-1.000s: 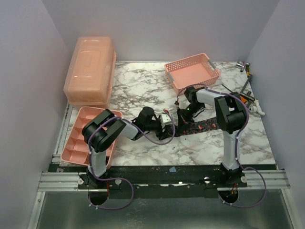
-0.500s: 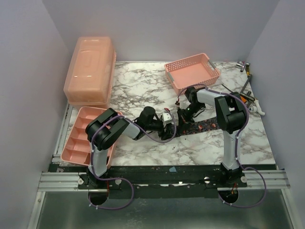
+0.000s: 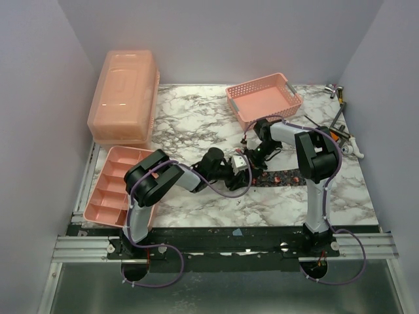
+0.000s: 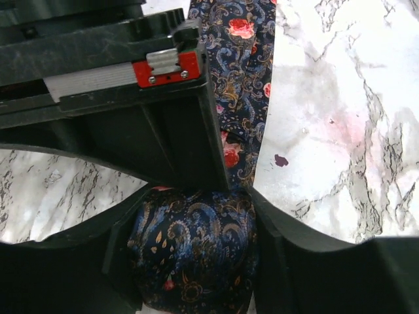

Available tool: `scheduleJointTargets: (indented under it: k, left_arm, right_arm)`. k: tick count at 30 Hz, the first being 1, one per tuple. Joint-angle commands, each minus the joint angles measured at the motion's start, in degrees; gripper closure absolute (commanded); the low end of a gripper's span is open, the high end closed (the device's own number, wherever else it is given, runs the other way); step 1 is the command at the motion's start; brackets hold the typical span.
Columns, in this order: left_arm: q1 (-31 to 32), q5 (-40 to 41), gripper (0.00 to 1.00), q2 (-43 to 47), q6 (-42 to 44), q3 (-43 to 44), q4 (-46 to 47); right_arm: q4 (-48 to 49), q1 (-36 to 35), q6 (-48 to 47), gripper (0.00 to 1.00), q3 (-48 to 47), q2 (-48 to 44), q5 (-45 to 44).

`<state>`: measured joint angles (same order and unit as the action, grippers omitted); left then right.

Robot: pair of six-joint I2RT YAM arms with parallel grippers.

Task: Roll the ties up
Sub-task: Roll the tie at the center of the board.

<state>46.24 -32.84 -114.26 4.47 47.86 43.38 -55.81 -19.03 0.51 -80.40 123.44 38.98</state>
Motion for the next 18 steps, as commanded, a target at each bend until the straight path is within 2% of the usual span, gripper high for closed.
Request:
scheduleJointTargets:
  k: [1, 4, 7, 12, 18]
  left_arm:
    - [1.22, 6.67, 0.58, -2.05, 7.61, -0.6, -14.14]
    - [0.72, 8.07, 0.69, -1.43, 12.38, -1.1, -20.56]
    - [-0.15, 7.56, 0.71, -0.88, 13.63, 0.63, -26.51]
    - [-0.11, 6.41, 0.7, -1.0, 15.57, 2.26, -30.22]
    - [-0.09, 5.78, 0.7, -1.58, 15.67, 3.32, -32.39]
  right_arm:
    - [12.08, -1.1, -3.48, 0.99, 2.64, 5.12, -15.93]
    - [10.13, -0.94, -4.97, 0.99, 1.98, 3.44, -14.67]
    - [6.89, 1.07, -7.86, 0.97, 0.05, 1.47, -12.07]
    - [-0.88, 5.78, -13.1, 0.73, -4.19, -1.35, -0.59]
    - [-3.37, 6.04, -13.43, 0.51, -2.46, -5.77, 12.03]
